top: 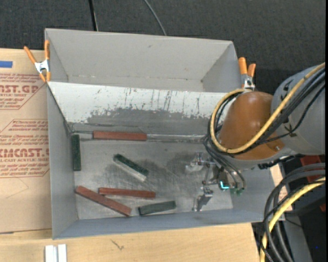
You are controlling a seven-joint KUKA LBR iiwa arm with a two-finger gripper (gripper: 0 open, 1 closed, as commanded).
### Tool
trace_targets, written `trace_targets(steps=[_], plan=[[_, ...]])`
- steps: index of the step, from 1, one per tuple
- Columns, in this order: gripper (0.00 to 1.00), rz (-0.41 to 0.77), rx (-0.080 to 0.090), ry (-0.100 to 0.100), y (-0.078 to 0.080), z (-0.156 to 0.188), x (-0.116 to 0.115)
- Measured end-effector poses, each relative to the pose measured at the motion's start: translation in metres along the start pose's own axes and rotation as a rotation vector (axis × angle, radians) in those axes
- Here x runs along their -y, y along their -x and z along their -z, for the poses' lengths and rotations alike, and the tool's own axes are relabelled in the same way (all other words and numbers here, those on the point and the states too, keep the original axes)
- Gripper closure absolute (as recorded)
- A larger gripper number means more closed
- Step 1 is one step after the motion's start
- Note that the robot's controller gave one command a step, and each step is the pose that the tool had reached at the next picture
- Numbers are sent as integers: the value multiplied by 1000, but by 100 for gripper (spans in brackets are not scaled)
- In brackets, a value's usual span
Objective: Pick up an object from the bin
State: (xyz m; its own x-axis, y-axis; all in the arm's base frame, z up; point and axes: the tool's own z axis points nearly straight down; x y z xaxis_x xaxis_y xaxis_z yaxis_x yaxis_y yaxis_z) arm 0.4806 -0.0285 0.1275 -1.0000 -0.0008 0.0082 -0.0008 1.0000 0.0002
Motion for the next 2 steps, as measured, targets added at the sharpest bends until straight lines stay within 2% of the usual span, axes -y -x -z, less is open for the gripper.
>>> trace_targets(steps=[1, 2], plan=[[0, 0, 8, 0, 2, 4, 0], [0, -77, 10, 1, 42, -26, -76]])
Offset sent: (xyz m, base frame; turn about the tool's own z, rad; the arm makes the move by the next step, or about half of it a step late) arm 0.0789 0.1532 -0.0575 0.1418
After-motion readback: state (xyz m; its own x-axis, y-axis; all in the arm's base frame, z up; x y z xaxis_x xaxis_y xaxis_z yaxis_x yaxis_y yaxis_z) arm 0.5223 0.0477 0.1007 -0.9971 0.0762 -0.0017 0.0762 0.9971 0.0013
